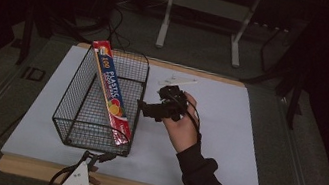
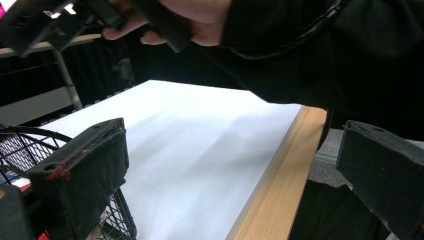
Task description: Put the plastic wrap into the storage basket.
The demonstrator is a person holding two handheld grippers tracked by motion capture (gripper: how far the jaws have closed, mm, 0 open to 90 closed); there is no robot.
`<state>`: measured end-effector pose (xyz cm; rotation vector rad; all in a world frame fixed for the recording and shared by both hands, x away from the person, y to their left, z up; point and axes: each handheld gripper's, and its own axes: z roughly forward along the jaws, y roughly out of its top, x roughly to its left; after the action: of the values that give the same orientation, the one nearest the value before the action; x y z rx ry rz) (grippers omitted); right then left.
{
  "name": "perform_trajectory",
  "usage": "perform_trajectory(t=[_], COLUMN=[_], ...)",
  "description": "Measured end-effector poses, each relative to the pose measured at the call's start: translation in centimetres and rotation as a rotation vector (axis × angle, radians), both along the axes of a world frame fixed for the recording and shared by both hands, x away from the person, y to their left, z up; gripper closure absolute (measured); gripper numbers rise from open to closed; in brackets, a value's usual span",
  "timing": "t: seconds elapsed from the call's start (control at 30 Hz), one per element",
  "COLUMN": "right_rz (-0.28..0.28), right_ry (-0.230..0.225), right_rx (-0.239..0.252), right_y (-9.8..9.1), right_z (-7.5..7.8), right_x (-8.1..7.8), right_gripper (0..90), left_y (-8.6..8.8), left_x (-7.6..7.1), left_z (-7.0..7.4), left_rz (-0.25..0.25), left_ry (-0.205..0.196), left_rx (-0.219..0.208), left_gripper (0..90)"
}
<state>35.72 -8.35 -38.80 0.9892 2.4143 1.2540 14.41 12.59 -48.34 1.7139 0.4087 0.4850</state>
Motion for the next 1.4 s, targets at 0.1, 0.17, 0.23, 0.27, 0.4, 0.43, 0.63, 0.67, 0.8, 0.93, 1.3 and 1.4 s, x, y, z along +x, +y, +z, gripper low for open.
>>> perform_trajectory(t=[0.1, 0.17, 0.23, 0.27, 0.4, 0.43, 0.63, 0.67, 0.8, 0.93, 1.3, 1.4], right_rz=[-0.002, -0.002, -0.004, -0.005, -0.014, -0.016, -0.015, -0.017, -0.027, -0.035, -0.032, -0.038], right_ry=[-0.006, -0.011, -0.015, -0.015, -0.012, -0.015, -0.002, -0.001, 0.006, 0.019, -0.014, -0.018], right_rx=[0.004, -0.001, -0.004, 0.000, 0.003, 0.000, -0.008, -0.008, 0.011, 0.025, 0.013, 0.002], right_y=[-1.1, -1.8, -2.6, -3.0, -4.5, -4.9, -6.9, -7.1, -8.3, -9.4, -11.2, -11.7], right_z=[-0.3, -0.6, -0.8, -1.0, -1.7, -1.9, -3.6, -3.9, -5.1, -6.2, -7.5, -7.8], right_x=[-0.5, -0.9, -1.3, -1.4, -2.1, -2.3, -3.5, -3.6, -4.5, -5.2, -6.9, -7.3], right_gripper=[13.8, 13.8, 13.7, 13.7, 13.7, 13.7, 13.7, 13.7, 13.7, 13.7, 13.7, 13.7], left_y=[0.0, -0.1, -0.1, -0.1, -0.1, -0.1, -0.2, -0.2, -0.2, -0.3, -0.3, -0.3], left_x=[0.0, 0.0, 0.0, 0.0, 0.0, 0.0, 0.0, 0.0, 0.0, -0.1, -0.1, -0.1], left_z=[0.0, 0.0, 0.0, 0.0, -0.1, -0.1, -0.1, -0.1, -0.1, -0.1, -0.1, -0.1], left_rz=[0.000, 0.000, 0.000, 0.000, -0.001, -0.001, -0.001, -0.001, -0.002, -0.002, -0.003, -0.003], left_ry=[-0.001, 0.000, -0.001, -0.001, 0.001, 0.001, -0.001, 0.000, -0.001, -0.001, -0.003, -0.002], left_rx=[0.003, 0.002, 0.002, 0.004, 0.005, 0.005, 0.009, 0.010, 0.014, 0.011, 0.011, 0.014], left_gripper=[0.9, 0.9, 0.9, 0.9, 0.9, 0.9, 0.9, 0.9, 0.9, 0.9, 0.9, 0.9])
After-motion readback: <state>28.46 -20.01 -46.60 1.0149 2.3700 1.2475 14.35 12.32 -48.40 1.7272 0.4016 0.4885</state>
